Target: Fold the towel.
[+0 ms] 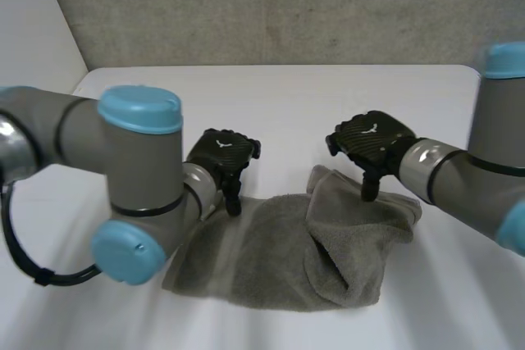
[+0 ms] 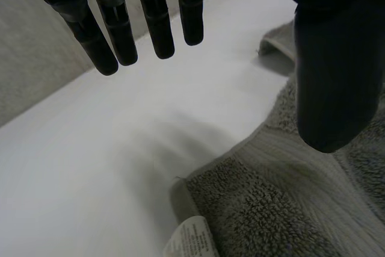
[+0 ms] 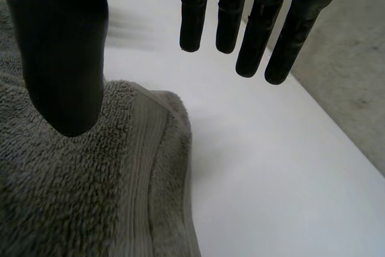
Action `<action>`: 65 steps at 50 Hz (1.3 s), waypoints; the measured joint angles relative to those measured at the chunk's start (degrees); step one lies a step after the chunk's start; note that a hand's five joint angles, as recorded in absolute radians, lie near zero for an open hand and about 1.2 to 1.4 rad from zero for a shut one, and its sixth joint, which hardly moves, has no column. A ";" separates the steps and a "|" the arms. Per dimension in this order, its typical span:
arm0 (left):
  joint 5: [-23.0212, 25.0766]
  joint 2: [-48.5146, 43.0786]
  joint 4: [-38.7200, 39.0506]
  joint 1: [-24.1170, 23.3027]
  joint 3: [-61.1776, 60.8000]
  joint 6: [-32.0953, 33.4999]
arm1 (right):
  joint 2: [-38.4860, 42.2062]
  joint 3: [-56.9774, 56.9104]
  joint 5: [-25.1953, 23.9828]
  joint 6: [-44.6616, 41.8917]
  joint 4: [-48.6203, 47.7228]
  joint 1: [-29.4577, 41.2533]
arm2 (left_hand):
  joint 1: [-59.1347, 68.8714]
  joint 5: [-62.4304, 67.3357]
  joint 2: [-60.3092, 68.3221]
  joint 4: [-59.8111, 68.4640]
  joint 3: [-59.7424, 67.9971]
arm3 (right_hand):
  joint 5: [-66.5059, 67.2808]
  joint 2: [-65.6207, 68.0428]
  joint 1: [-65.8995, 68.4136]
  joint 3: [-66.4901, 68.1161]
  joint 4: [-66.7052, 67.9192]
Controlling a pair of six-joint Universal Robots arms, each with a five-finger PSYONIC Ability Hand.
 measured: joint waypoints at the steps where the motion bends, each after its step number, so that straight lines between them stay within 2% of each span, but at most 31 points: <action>1: 0.02 -0.90 -0.27 -0.07 0.87 0.00 | 0.76 -0.63 0.00 -0.06 0.04 0.25 | 0.00 0.05 0.00 0.00 0.01 | 0.02 0.00 0.00 0.00 0.00; 6: 0.61 -6.99 -4.26 -0.86 6.75 0.02 | 6.76 -5.26 0.27 -0.42 0.72 2.22 | 0.66 1.80 0.34 0.44 0.91 | 0.77 0.00 0.01 0.01 0.00; 11: 1.70 -10.73 -9.39 -1.83 10.42 0.05 | 9.79 -7.41 0.53 -0.57 1.04 3.02 | 9.71 10.95 8.21 9.42 10.32 | 4.93 2.20 2.58 2.39 2.29; 13: 1.99 -11.49 -11.08 -2.19 11.35 0.05 | 10.63 -7.93 0.57 -0.58 1.05 3.17 | 19.72 20.40 18.34 19.62 20.21 | 11.86 9.25 9.76 9.43 9.05; 14: 2.08 -11.70 -11.73 -2.35 11.78 0.06 | 11.04 -8.23 0.59 -0.58 1.08 3.23 | 25.26 25.68 24.00 24.63 25.20 | 18.58 16.77 17.02 16.65 15.85; 15: 2.13 -11.82 -12.22 -2.49 12.15 0.08 | 11.44 -8.61 0.61 -0.55 1.07 3.27 | 29.47 30.06 28.46 29.17 29.70 | 31.18 28.80 28.43 28.01 28.29; 16: 2.14 -11.85 -12.43 -2.57 12.31 0.09 | 11.57 -8.78 0.63 -0.53 1.08 3.29 | 31.82 32.31 30.95 31.37 32.65 | 35.95 33.76 33.27 32.68 32.98; 17: 2.10 -11.80 -12.80 -2.75 12.94 0.13 | 11.99 -9.55 0.68 -0.41 1.08 3.32 | 43.99 45.05 44.17 45.69 46.30 | 48.27 46.57 46.55 45.02 45.31; 19: 1.99 -11.65 -12.99 -2.91 13.91 0.19 | 12.27 -10.60 0.76 -0.25 1.10 3.32 | 55.15 57.86 55.68 57.36 58.22 | 52.88 49.46 50.44 49.30 49.90; 21: 1.81 -11.46 -12.97 -3.01 15.53 0.27 | 12.44 -12.83 1.08 0.10 1.07 3.29 | 56.21 61.38 58.05 61.30 63.37 | 53.07 49.46 50.43 49.57 50.17; 28: 0.24 -11.18 -12.27 -2.65 25.56 0.20 | 12.29 -22.48 3.18 3.88 -0.24 3.26 | 56.22 61.41 58.05 61.37 64.19 | 53.06 49.46 50.43 49.60 50.17; 35: -5.49 -10.53 -11.54 -1.45 43.98 -0.81 | 9.92 -29.93 5.01 15.13 -7.26 2.79 | 56.27 61.43 58.05 61.37 64.35 | 52.09 48.53 49.42 48.74 49.42; 37: -6.55 -10.16 -12.17 -1.42 47.17 -1.52 | 8.76 -29.48 4.83 17.43 -7.87 2.62 | 56.28 61.57 58.05 61.37 64.36 | 45.20 42.63 42.48 43.21 43.24; 39: -7.43 -9.49 -14.30 -1.59 48.71 -3.04 | 7.62 -27.30 4.07 19.20 -7.41 2.50 | 56.28 61.58 58.05 61.37 64.39 | 22.94 19.14 20.52 20.40 21.66; 42: -7.92 -8.37 -18.51 -1.94 46.53 -5.56 | 7.00 -23.39 3.05 19.88 -6.01 2.49 | 56.28 61.58 58.05 61.99 64.40 | 9.60 8.14 8.70 8.20 8.47; 46: -7.92 -6.08 -23.93 -2.32 37.67 -8.80 | 7.32 -17.54 2.23 18.96 -4.20 2.77 | 56.28 61.58 58.02 62.23 64.42 | 8.21 7.98 8.05 7.76 7.78; 49: -7.77 -4.05 -24.55 -2.18 30.45 -9.91 | 7.84 -14.38 2.13 17.91 -3.69 2.89 | 56.28 61.58 58.02 62.23 64.44 | 8.17 7.98 8.04 7.76 7.78; 51: -7.65 -2.00 -23.21 -1.86 24.49 -10.32 | 8.22 -11.94 2.09 17.10 -3.50 2.90 | 56.28 61.58 58.02 62.23 64.45 | 8.17 7.98 8.03 7.76 7.78; 57: -7.28 5.79 -12.33 0.60 6.62 -10.23 | 9.72 -5.91 2.15 16.22 -3.89 2.88 | 56.31 61.58 58.02 62.23 64.47 | 8.16 7.98 8.03 7.76 7.78; 65: -7.09 11.28 -4.03 3.17 -3.31 -9.89 | 12.95 -4.94 3.18 16.70 -5.70 2.93 | 56.31 61.58 58.02 62.23 64.50 | 7.27 7.54 6.89 6.81 7.10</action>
